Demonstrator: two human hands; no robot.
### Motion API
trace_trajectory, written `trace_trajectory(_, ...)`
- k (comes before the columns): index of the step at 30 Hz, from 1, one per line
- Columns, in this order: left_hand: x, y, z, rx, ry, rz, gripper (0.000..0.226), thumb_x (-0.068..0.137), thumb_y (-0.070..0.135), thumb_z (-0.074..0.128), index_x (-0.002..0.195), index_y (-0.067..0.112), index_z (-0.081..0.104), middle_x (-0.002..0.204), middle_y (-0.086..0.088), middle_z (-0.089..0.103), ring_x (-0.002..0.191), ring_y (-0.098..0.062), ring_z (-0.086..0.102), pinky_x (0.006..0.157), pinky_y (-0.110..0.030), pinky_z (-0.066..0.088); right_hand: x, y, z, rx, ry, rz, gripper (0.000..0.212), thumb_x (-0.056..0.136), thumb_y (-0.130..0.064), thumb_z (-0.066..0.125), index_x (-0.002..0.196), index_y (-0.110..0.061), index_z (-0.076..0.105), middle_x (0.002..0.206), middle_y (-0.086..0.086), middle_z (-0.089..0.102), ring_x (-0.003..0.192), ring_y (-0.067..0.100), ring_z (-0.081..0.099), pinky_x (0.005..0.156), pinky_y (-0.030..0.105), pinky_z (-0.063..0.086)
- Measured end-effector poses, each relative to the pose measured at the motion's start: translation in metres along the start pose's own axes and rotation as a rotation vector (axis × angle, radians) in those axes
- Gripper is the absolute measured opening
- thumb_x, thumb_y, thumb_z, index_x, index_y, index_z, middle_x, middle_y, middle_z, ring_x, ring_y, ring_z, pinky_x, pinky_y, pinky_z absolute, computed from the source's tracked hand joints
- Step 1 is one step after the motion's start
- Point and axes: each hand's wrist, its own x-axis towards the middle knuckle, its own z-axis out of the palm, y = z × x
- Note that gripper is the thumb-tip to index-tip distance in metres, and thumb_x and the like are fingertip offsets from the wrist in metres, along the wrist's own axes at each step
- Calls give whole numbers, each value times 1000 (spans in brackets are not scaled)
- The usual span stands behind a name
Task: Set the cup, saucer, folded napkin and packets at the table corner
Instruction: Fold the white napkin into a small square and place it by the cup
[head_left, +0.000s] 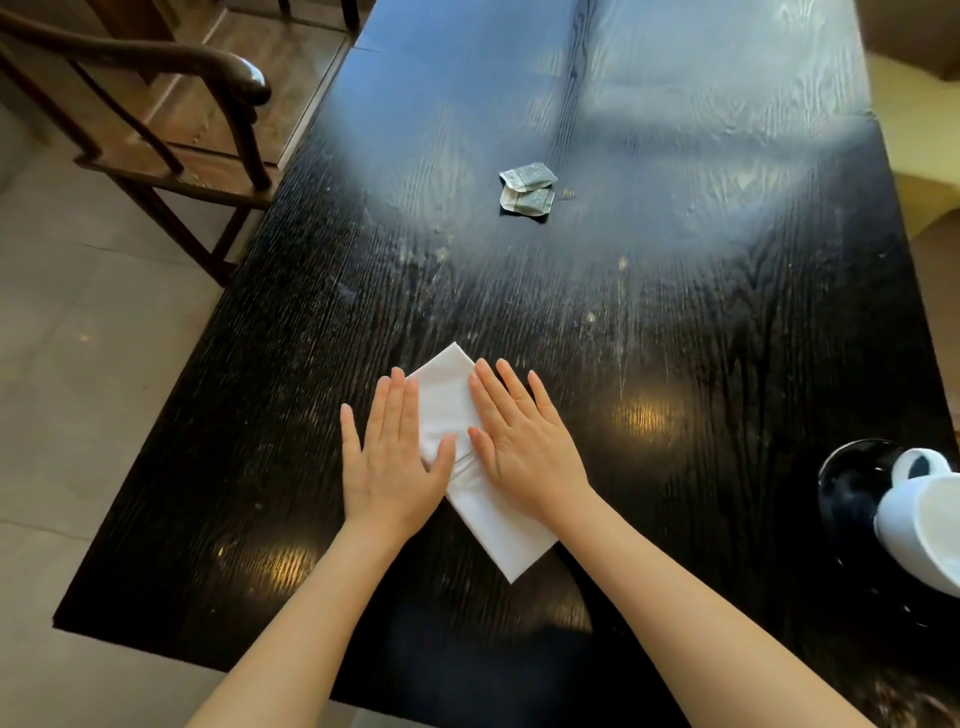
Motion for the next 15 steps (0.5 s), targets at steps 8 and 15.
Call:
trace_trajectory(8, 28, -10, -38, -214, -1, 11, 69, 89, 40, 53, 144, 11, 26, 144, -9, 38, 134, -27, 30, 110, -44, 21, -2, -3, -8, -15, 41, 43, 64, 94, -49, 25, 145, -10, 30, 154, 5, 28, 142, 23, 26, 113, 44, 9)
trace_trajectory(15, 79, -15, -67, -331, -379, -51, 64, 69, 33, 77, 123, 13, 48, 102, -7, 55, 97, -24, 55, 78, -32, 42, -66, -30, -16, 32, -25, 329, 90, 81, -69, 26, 143, -4, 32, 150, 13, 34, 140, 28, 30, 113, 47, 29)
